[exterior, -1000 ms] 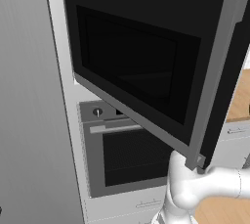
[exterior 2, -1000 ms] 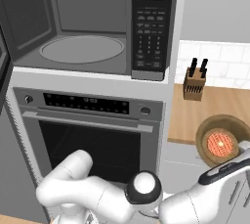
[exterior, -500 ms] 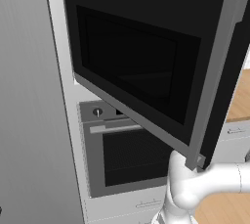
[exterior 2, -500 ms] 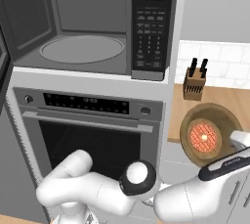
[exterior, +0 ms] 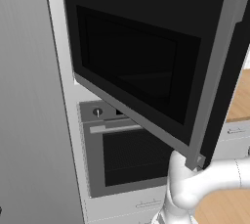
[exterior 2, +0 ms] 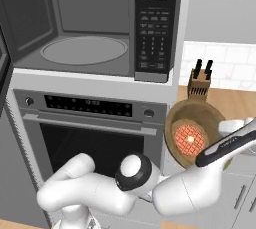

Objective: Open the microwave, place the bowl with waffle inside the microwave, then close the microwave door and turn it on.

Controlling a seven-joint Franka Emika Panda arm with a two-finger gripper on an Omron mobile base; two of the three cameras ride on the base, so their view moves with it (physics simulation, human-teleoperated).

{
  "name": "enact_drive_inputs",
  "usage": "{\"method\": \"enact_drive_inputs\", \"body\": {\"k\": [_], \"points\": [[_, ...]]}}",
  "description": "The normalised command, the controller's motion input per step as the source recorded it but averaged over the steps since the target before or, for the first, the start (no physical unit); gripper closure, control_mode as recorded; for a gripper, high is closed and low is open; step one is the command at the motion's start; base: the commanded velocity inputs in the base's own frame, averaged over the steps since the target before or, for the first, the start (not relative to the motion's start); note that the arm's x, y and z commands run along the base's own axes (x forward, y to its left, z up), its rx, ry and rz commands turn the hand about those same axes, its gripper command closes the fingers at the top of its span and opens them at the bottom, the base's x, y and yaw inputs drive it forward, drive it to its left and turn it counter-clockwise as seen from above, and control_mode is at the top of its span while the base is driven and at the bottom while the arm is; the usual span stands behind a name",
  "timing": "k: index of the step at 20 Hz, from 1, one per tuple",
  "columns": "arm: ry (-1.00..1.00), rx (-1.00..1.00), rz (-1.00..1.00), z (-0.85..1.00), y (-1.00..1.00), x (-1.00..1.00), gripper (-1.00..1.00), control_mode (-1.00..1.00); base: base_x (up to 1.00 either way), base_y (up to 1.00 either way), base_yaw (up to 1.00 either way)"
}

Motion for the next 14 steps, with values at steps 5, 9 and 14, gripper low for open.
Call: {"method": "enact_drive_inputs", "body": {"k": [5,9,14], "points": [[-0.06,-0.26,0.01,0.29,1.00,-0.16,1.00,-1.00,0.00,0.00,0.00],[-0.05,-0.25,0.03,0.36,1.00,-0.07,1.00,-1.00,0.00,0.00,0.00],[-0.06,-0.21,0.02,0.40,1.00,-0.04,1.00,-1.00,0.00,0.00,0.00]]}}
